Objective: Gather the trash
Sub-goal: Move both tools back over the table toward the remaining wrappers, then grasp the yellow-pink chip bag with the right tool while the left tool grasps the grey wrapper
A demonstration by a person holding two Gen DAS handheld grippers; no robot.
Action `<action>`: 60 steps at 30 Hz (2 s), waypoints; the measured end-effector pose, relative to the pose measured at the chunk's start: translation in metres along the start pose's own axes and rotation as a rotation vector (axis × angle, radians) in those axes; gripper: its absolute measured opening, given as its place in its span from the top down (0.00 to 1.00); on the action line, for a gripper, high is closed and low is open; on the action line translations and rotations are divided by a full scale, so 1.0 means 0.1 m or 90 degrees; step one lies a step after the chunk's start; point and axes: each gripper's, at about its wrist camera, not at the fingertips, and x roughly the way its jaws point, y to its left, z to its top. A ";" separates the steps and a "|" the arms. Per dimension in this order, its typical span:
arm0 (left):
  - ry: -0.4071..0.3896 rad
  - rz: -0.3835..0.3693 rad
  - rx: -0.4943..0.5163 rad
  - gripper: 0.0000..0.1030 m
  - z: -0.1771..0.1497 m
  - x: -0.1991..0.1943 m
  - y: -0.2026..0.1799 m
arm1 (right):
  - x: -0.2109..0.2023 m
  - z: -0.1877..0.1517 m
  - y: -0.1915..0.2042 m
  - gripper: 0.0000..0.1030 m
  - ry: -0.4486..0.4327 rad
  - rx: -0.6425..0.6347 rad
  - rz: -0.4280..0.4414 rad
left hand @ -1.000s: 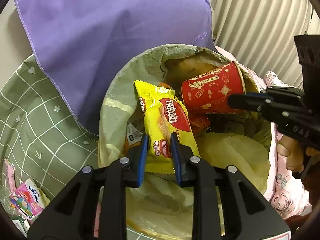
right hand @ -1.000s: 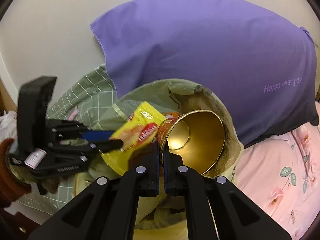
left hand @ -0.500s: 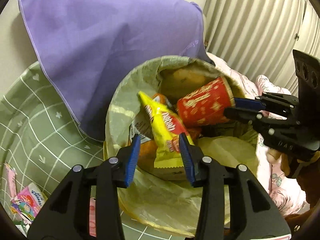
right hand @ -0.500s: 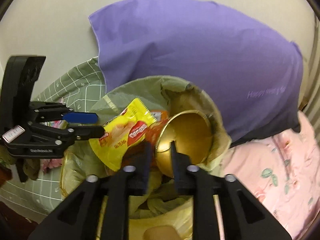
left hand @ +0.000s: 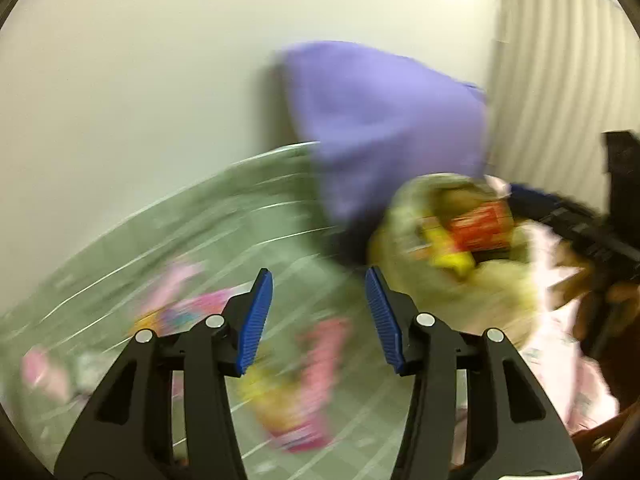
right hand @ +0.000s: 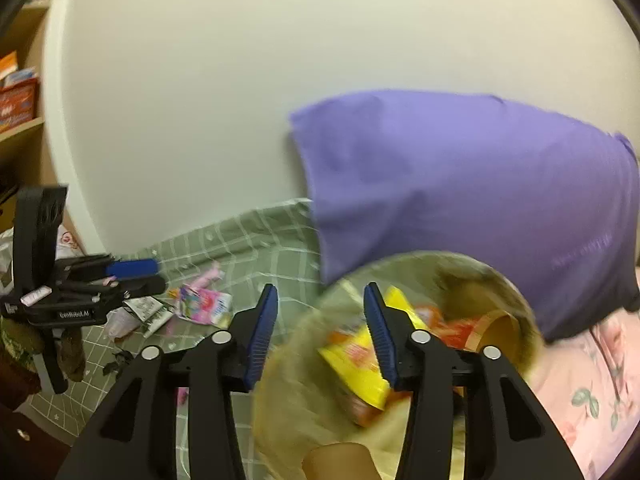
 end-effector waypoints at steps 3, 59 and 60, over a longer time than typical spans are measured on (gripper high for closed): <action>0.000 0.107 -0.064 0.52 -0.26 -0.19 0.49 | 0.19 0.01 0.27 0.53 0.011 -0.012 0.039; 0.104 0.159 -0.270 0.89 -1.30 -0.52 1.15 | 1.84 -1.14 1.45 0.63 0.297 -0.089 0.115; 0.104 0.161 -0.272 0.89 -1.30 -0.53 1.16 | 1.85 -1.14 1.46 0.64 0.294 -0.093 0.113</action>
